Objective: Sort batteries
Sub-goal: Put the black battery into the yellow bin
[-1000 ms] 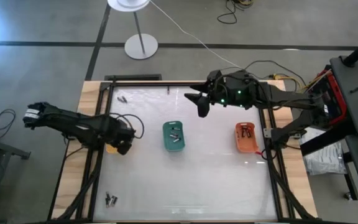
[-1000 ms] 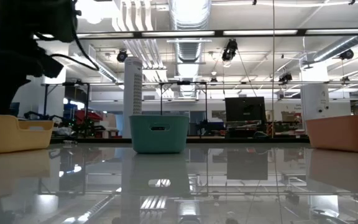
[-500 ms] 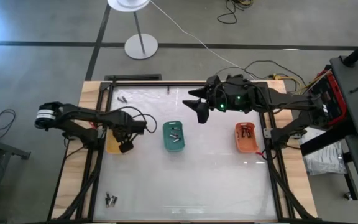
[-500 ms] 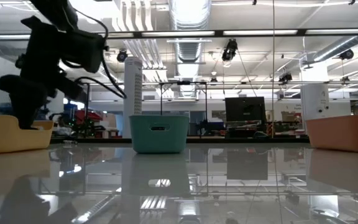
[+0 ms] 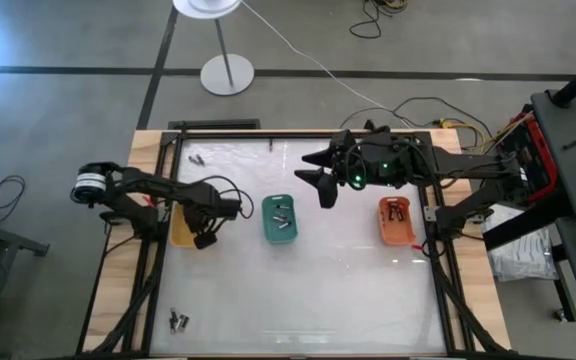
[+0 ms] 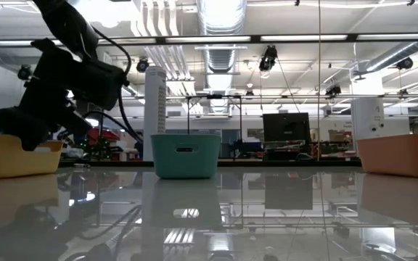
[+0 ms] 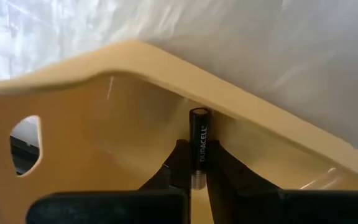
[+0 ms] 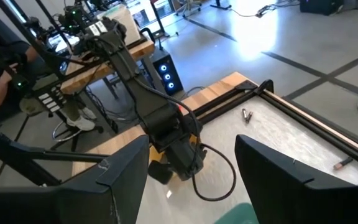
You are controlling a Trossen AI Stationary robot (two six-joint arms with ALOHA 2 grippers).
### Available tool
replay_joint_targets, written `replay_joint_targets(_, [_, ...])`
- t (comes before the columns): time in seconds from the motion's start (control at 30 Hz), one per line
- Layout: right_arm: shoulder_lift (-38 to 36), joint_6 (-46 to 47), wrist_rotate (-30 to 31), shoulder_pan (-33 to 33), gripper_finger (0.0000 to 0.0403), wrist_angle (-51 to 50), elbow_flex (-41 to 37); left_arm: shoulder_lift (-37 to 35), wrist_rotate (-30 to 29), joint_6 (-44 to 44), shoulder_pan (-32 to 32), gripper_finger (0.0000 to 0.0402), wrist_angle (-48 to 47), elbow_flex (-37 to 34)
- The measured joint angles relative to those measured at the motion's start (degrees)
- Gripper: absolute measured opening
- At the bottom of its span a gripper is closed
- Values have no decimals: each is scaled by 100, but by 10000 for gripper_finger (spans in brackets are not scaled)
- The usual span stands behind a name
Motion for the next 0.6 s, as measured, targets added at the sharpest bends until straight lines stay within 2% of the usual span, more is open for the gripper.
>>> replay_joint_targets(0.2, [-2,1,-2,11,231,-1,-2,177,2,68,0,24,-31,2])
replay_joint_targets(0.43, [-2,43,-2,83,235,-8,-2,50,29,85,-2,56,-51,3])
replay_joint_targets(0.6, [-6,42,-2,96,232,-66,-2,-53,48,4,-2,81,-570,237])
